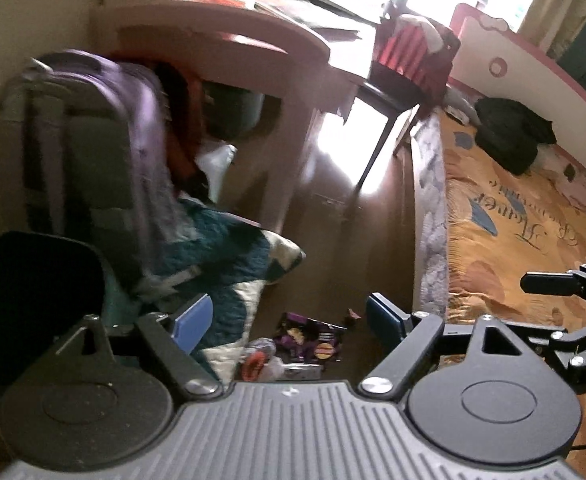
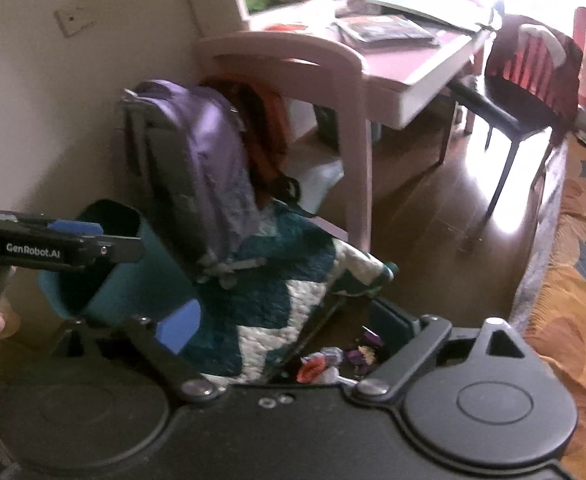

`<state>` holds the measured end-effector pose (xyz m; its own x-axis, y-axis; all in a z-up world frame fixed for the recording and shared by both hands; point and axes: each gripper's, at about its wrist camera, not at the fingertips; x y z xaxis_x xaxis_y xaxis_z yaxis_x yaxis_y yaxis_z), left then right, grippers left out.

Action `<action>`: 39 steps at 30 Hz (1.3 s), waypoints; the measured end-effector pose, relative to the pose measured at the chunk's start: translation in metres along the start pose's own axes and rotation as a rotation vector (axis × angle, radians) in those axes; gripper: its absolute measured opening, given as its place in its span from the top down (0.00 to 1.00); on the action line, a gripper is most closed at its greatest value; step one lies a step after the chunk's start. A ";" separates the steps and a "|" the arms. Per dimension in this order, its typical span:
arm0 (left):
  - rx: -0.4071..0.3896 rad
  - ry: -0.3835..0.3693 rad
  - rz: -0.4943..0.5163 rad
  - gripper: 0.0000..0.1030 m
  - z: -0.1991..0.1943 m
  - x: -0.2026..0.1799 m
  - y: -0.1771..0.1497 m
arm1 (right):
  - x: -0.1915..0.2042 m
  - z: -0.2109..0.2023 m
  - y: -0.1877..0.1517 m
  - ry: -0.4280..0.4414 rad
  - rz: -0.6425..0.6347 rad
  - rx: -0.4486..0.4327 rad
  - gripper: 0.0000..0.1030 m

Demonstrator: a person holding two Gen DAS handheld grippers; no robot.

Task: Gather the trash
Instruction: 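Move both open tools back down to the trash pile, then grasp the white snack wrapper with the right tool while the left tool grasps the white paper strip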

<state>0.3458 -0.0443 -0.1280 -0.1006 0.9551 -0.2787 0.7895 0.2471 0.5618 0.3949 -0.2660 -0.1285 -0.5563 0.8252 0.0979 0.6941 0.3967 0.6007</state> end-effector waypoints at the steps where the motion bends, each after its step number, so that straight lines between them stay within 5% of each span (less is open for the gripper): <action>1: 0.011 0.002 -0.004 0.13 0.015 -0.004 -0.002 | -0.008 0.005 -0.004 -0.001 0.001 0.006 0.07; 3: 0.038 0.001 -0.007 0.00 0.041 -0.010 -0.006 | -0.025 0.022 -0.013 0.002 -0.010 0.025 0.06; 12: 0.170 0.059 -0.005 0.00 0.184 -0.001 -0.054 | -0.062 0.155 -0.083 0.021 -0.110 0.157 0.05; 31: 0.440 0.074 0.098 0.00 0.440 0.049 -0.296 | -0.063 0.459 -0.241 0.139 -0.522 0.333 0.14; 39: 0.533 0.004 0.128 0.00 0.532 0.057 -0.373 | -0.041 0.552 -0.291 0.165 -0.753 0.340 0.18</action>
<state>0.3674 -0.1694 -0.7676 0.0149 0.9730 -0.2305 0.9929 0.0128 0.1180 0.4679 -0.1936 -0.7454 -0.9671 0.2327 -0.1023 0.1960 0.9388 0.2832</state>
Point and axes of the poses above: each gripper's, at about its wrist camera, not at the fingertips, and z roughly the way its jaws point, x to its left, y to its top, and after that the axes turned 9 degrees about -y, right-handed
